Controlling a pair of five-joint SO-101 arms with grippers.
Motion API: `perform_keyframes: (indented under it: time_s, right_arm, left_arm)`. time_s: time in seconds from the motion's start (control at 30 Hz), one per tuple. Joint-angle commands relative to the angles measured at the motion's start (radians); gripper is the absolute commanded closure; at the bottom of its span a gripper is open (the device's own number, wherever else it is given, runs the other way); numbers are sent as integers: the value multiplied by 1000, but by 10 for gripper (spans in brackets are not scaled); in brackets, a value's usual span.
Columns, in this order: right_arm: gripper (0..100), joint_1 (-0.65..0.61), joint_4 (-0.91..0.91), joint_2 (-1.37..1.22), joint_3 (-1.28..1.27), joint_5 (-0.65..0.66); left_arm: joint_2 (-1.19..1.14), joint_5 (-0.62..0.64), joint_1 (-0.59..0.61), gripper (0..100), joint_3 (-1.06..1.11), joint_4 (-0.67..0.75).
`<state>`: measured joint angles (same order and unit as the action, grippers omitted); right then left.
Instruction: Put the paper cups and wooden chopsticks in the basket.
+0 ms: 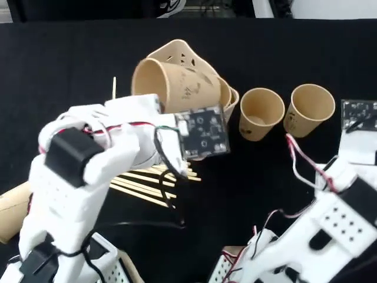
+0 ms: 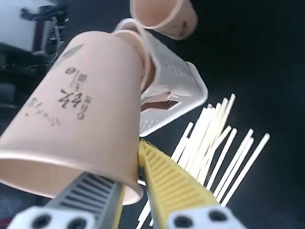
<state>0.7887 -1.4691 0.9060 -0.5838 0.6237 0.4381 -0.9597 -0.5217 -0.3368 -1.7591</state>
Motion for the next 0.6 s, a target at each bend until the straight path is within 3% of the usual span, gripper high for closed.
perform_keyframes:
  time_s: [0.0,0.3,0.57]
  right_arm:
    - [752,21,18,108,-35,6]
    - [751,23,21,369,-142,6]
    - [751,23,20,401,-157,8]
  left_arm:
    - [-58,-61,-22,972,-10,-3]
    - [-299,-104,15,971,-228,-2]
    - [-331,-229,59,972,-156,-3]
